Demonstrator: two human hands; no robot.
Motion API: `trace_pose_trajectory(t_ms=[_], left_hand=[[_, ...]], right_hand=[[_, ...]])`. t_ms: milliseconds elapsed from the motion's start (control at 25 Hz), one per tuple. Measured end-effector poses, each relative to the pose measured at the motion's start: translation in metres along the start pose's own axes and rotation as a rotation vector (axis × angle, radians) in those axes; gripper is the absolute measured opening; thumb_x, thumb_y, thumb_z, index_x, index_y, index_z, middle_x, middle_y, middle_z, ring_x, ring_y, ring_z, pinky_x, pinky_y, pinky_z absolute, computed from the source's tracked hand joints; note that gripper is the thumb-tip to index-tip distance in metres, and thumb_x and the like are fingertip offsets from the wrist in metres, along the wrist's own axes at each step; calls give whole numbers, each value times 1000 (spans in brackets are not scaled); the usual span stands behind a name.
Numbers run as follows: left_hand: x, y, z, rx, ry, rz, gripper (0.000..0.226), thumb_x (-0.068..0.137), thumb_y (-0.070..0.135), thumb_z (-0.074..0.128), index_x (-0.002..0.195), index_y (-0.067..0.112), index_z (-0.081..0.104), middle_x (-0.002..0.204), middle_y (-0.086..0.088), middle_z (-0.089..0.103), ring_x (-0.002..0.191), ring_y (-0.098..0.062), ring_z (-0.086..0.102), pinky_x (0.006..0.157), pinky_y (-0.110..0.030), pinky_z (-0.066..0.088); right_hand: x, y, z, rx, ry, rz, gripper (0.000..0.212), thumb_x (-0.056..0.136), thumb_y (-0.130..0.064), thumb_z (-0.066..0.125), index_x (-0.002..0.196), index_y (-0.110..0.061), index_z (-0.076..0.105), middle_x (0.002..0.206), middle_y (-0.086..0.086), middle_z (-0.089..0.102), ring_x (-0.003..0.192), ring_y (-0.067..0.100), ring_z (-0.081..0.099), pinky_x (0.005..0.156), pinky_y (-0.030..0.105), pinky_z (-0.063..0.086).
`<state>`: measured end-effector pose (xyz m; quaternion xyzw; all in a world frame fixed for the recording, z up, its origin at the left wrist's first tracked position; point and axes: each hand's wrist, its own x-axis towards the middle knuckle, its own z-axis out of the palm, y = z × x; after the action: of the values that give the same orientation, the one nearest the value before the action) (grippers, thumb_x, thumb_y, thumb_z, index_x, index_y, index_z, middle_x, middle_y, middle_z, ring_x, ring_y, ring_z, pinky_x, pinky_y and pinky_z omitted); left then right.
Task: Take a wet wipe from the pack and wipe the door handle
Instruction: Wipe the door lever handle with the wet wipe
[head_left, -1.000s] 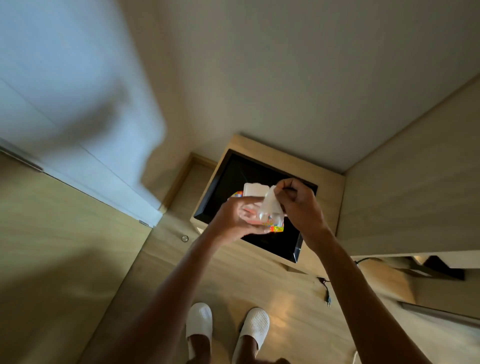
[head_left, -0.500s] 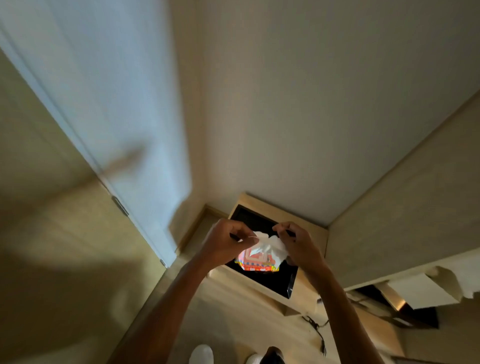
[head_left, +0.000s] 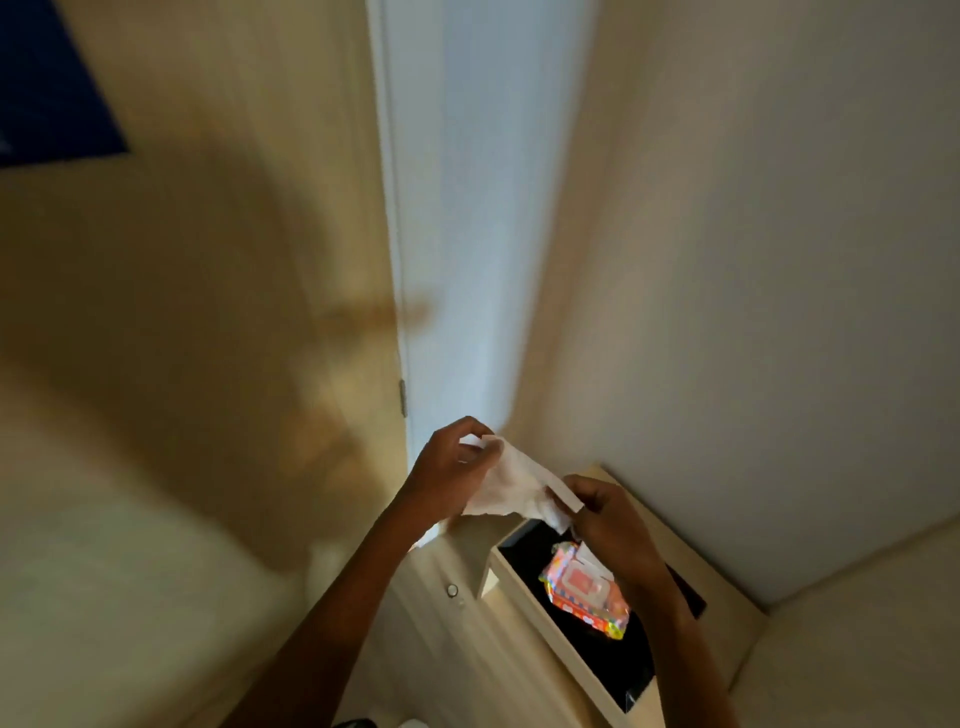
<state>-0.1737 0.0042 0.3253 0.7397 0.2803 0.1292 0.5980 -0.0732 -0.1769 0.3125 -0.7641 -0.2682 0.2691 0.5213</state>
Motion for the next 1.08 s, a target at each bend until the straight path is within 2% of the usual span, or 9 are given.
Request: trace_pose_trajectory(t_ms=[40,120,200,280,360,440,720,920,1080], left_hand=[[-11,-5,-4,-55,46,-40,14,84,43,60,84,30,63,67,2,69,64,-11,63,62,-30,56],[-39,-17,-9,-174,156,-132,12,84,43,62,87,31,65,82,-8,72,75,-23,68,71,-41,59],[-75,-27,-10,-264,263,-204,9,89,32,63,92,25,67,82,-6,72,68,-22,69,62,-37,59],[-112,-37,-14,-307,319,-243,13,91,26,63,100,17,67,77,-3,71,60,-17,68,55,-31,56],[-148,-48,-27,-359,389,-267,17,90,23,65,104,14,67,79,-4,73,60,-18,68,55,-31,56],[-187,-60,-48,-385,478,-280,17,89,21,66,105,15,67,85,-7,76,65,-20,70,57,-31,58],[-296,-103,-129,-433,599,-251,34,82,19,74,115,21,64,100,-13,76,88,-29,73,75,-44,61],[-352,-127,-192,-319,587,-212,42,81,15,75,120,18,60,104,-7,74,87,-20,74,69,-32,62],[-397,-150,-244,-305,584,-219,43,81,15,73,122,14,60,106,-9,72,86,-19,74,71,-31,62]], right_hand=[[-1,1,4,28,-34,3,14,87,-23,66,79,-15,75,65,2,72,61,10,66,61,28,52],[-5,6,13,48,-89,6,47,83,-50,64,87,-4,71,82,26,69,70,28,67,68,47,54],[-12,12,26,88,-158,9,68,82,-64,58,90,4,63,91,33,62,77,33,66,75,56,52],[-25,11,47,151,-205,45,58,88,-55,56,88,2,66,90,29,66,84,33,67,81,54,52],[-38,8,72,213,-293,110,48,91,-45,55,88,-1,73,87,17,74,83,31,69,73,40,55],[-57,1,106,272,-410,172,39,91,-40,56,93,-6,75,93,11,76,88,26,72,72,35,57],[-115,-37,210,273,-698,96,32,89,-35,58,100,-10,75,101,13,74,99,26,69,83,39,56],[-154,-60,287,287,-719,68,31,95,-30,53,107,-9,73,105,12,74,102,26,69,88,39,53],[-189,-68,344,302,-742,10,25,94,-21,56,114,-12,68,109,9,73,104,25,67,86,40,55]])
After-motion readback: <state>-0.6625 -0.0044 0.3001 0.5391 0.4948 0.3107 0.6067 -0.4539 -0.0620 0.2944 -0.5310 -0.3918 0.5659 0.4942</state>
